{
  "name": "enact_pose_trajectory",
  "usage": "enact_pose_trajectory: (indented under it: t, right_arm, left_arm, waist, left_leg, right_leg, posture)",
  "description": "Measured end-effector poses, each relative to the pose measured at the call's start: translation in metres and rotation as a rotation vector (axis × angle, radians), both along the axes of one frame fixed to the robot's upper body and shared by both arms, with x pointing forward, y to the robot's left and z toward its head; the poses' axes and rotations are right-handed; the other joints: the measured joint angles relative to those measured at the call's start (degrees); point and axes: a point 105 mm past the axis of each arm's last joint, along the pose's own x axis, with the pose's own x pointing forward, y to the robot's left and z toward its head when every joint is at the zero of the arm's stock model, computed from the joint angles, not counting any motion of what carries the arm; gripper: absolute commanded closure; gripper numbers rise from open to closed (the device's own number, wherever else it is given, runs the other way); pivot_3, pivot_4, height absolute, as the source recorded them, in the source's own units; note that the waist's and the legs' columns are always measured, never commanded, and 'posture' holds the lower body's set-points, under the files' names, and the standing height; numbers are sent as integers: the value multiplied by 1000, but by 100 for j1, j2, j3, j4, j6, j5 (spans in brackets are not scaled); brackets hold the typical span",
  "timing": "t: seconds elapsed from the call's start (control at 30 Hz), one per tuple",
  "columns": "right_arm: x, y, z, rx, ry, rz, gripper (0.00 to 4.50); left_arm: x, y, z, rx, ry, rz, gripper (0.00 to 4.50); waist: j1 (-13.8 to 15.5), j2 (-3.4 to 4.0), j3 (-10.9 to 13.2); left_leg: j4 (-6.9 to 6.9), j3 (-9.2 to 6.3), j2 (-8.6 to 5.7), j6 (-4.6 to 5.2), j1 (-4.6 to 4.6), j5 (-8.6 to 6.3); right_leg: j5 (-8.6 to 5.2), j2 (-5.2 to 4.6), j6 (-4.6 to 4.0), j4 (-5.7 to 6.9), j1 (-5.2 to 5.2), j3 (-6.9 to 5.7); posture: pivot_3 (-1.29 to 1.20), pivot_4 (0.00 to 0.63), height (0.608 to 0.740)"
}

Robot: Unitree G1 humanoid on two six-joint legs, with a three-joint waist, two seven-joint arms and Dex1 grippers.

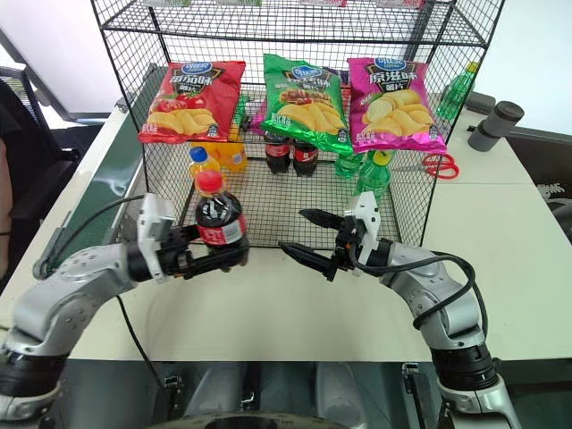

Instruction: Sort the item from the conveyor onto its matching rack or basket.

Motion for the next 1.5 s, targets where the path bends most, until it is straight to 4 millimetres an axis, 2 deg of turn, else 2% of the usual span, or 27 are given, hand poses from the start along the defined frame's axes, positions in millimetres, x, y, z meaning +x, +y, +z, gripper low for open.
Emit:
enact_pose_trajectory:
  t: [0.17, 0.37, 0.8, 0.87, 0.93, 0.97, 1.13, 1.2, 1.27, 1.37, 1.5]
  right_arm:
    - [-3, 9, 7, 24, 6, 24, 0]
    - [-8, 17, 5, 25, 34, 53, 0]
    - [-13, 28, 5, 40, 43, 89, 0]
    - [-13, 28, 4, 39, 45, 88, 567]
    - [-12, 27, 4, 38, 48, 81, 1369]
    - [-12, 26, 4, 38, 48, 81, 1514]
    - [-11, 27, 4, 39, 47, 80, 1515]
    - [-11, 27, 5, 40, 46, 80, 1515]
    - [-12, 28, 4, 43, 52, 84, 1515]
    - [-12, 33, 3, 52, 56, 88, 1515]
    - [4, 28, 0, 36, 9, -8, 1515]
  left_arm:
    - [6, -28, -7, 31, -40, -126, 1554]
    - [12, -42, -5, 53, -85, -191, 1554]
    - [10, -55, -12, 85, -99, -249, 1554]
    - [10, -55, -12, 86, -100, -249, 1593]
    - [9, -55, -12, 85, -100, -255, 1593]
    - [9, -55, -12, 85, -100, -255, 1593]
    - [9, -55, -12, 83, -100, -254, 1593]
    - [9, -55, -12, 78, -91, -254, 610]
    - [10, -57, -9, 65, -89, -256, 46]
    - [12, -58, -4, 61, -115, -240, 46]
    - [19, -45, -6, 59, -116, -147, 46]
  waist:
    - [-1, 0, 0]
    - [3, 0, 0]
    - [2, 0, 0]
    - [2, 0, 0]
    - [4, 0, 0]
    - [4, 0, 0]
    - [3, 0, 0]
    - [3, 0, 0]
    - [4, 0, 0]
    - [-4, 0, 0]
    - [-12, 0, 0]
  left_leg:
    - [4, -1, 6, 2, -1, 0]
    - [6, -3, 10, 2, -3, 0]
    - [8, -7, 14, 2, -2, 0]
    - [9, -7, 14, 2, -2, 0]
    - [9, -7, 14, 3, -3, 0]
    - [9, -8, 15, 2, -3, 0]
    - [9, -8, 15, 2, -3, 0]
    - [9, -8, 15, 2, -3, 0]
    - [10, -8, 15, 2, -3, 0]
    - [10, -8, 15, 2, -2, 0]
    - [10, -8, 16, 2, -1, 0]
  right_leg:
    - [0, 30, 2, 1, 0, 3]
    - [1, 46, 3, 1, -1, 9]
    - [1, 55, 4, 5, -2, 12]
    - [1, 56, 4, 5, -2, 13]
    - [1, 55, 4, 5, -2, 12]
    - [1, 55, 4, 5, -2, 13]
    - [1, 56, 4, 5, -2, 12]
    - [1, 55, 4, 5, -2, 13]
    - [1, 56, 4, 6, -2, 12]
    - [1, 56, 4, 6, -2, 13]
    - [1, 57, 4, 9, -3, 14]
  posture:
    - [0, 150, 740]
    - [0, 150, 740]
    - [0, 150, 740]
    - [0, 150, 740]
    - [0, 150, 740]
    - [0, 150, 740]
    - [0, 150, 740]
    - [0, 150, 740]
    - [0, 150, 740]
    - [0, 150, 740]
    - [0, 150, 740]
